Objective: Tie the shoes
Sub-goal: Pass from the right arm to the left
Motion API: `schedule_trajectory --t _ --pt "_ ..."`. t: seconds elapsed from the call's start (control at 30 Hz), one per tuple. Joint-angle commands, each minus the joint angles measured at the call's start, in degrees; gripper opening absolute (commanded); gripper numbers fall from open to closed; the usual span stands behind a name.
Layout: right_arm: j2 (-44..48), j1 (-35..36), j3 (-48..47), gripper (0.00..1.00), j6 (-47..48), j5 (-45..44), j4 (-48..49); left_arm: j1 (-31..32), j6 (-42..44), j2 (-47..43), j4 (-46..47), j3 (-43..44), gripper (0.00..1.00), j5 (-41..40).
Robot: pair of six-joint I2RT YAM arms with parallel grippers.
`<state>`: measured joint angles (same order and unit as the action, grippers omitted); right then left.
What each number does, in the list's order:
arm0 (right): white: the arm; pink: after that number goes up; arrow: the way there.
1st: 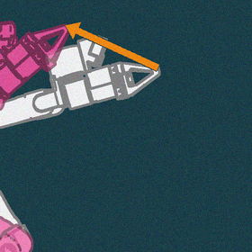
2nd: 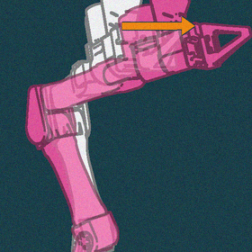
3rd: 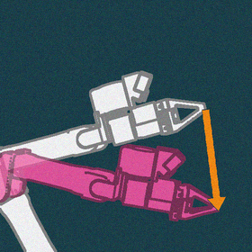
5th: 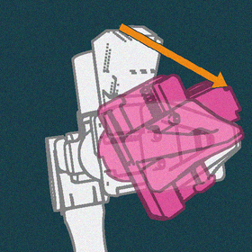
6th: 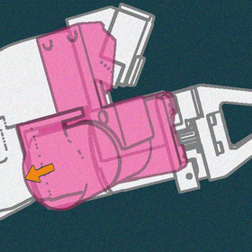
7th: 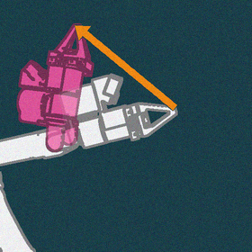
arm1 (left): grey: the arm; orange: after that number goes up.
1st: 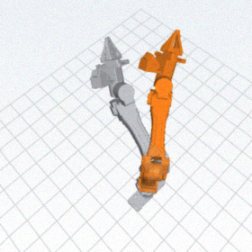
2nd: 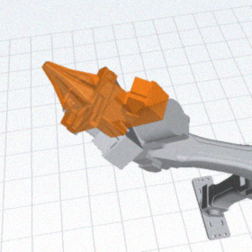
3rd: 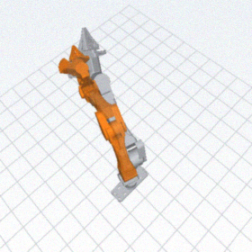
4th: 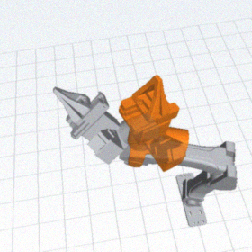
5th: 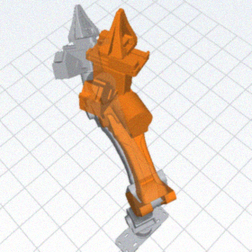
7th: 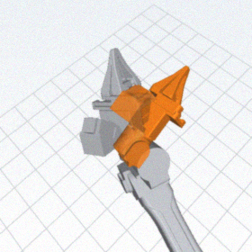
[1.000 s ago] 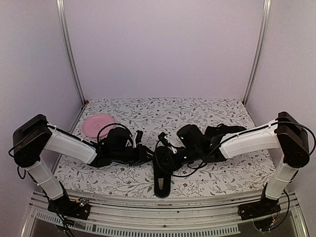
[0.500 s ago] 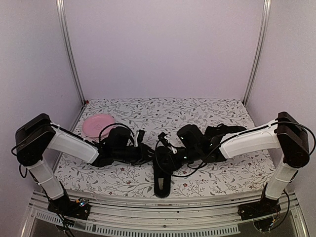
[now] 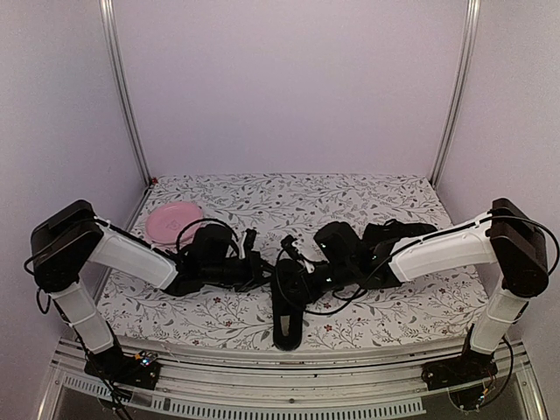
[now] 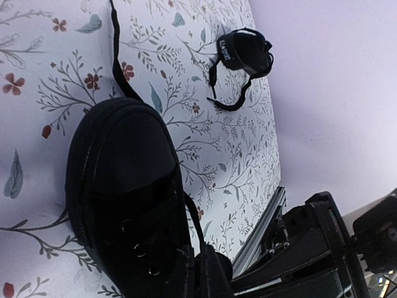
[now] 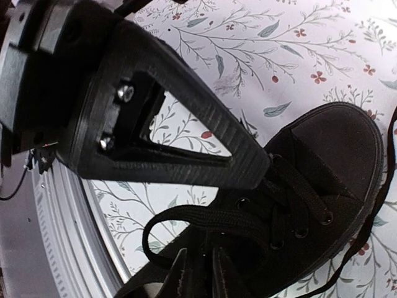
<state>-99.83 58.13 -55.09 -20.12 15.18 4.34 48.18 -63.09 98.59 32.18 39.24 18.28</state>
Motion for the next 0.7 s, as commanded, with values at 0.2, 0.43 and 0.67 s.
schedule_trajectory --t 0.2,0.43,0.67 --pt "9.4 -1.2 2.9 0.68 1.2 -12.4 -7.2 -3.7 2.0 -6.2 -1.5 -3.9 0.00 -4.2" --pt "6.6 -6.5 -0.3 0.67 -6.8 -17.8 -12.1 -5.8 3.0 -10.5 -3.7 -7.5 0.00 -5.8" --pt "-7.3 -9.3 -15.7 0.57 -11.6 -25.7 -21.5 -9.6 5.2 -16.2 -8.5 -11.1 0.00 -6.8"
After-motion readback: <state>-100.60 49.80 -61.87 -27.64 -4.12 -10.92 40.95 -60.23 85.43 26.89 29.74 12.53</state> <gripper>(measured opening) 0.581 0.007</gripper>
